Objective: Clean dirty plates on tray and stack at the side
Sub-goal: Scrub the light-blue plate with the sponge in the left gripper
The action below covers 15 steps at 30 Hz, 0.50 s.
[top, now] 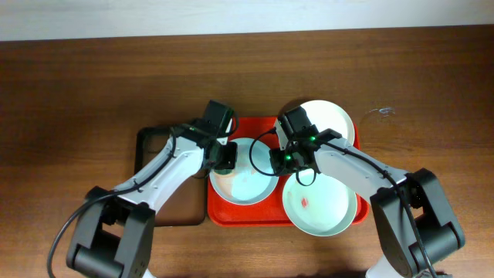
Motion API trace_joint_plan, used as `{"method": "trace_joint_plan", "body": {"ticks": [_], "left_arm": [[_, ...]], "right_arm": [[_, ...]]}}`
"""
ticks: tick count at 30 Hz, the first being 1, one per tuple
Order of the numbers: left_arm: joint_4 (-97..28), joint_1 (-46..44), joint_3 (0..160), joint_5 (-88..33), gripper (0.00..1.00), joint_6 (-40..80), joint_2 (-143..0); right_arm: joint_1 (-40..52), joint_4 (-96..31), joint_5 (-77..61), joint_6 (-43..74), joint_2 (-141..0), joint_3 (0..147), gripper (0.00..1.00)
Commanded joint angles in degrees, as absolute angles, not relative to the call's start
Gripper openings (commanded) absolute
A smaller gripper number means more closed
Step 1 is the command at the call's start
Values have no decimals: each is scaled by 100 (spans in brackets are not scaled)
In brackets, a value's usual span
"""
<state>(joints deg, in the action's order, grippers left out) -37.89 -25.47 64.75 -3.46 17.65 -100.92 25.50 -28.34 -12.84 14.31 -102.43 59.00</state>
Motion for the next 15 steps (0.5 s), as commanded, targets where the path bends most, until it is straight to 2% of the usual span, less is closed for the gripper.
{"method": "trace_joint_plan", "body": {"ticks": [1, 11, 15], "left_arm": [[-3358, -2552, 5909, -353, 0, 1994, -10077], [-2886, -2587, 5896, -2561, 0, 1990, -10654], [-3736, -2582, 6619, -2342, 0, 1669, -9942]], "right_arm": [[2587, -2814, -1332, 1374, -10162, 5913, 11], [2587, -2814, -1332, 1374, -10162, 5913, 11], [2587, -2823, -1332, 1374, -10162, 5913, 11]]}}
